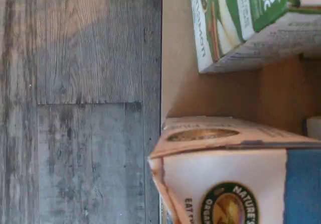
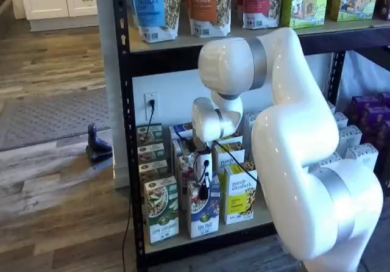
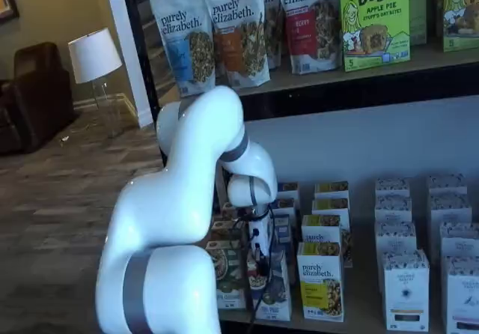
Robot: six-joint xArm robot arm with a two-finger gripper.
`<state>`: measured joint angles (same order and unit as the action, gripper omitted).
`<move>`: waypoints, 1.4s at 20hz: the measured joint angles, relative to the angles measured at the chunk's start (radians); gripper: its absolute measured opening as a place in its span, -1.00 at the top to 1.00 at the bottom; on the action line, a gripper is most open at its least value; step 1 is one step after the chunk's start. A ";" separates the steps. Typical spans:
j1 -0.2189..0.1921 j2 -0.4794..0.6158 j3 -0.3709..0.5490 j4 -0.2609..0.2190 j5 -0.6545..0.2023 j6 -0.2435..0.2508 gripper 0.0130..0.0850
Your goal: Pick up the blue and white box that is on the bottom shelf, the second box from the left
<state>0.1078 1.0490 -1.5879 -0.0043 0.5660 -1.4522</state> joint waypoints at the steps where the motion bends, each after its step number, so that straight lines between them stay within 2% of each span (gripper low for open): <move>1: 0.000 -0.005 0.008 0.000 -0.003 0.000 0.22; 9: 0.005 -0.078 0.113 -0.031 -0.045 0.031 0.22; 20: 0.022 -0.285 0.385 -0.124 -0.133 0.132 0.22; 28: 0.047 -0.408 0.516 -0.119 -0.136 0.154 0.22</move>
<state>0.1552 0.6410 -1.0720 -0.1236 0.4298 -1.2982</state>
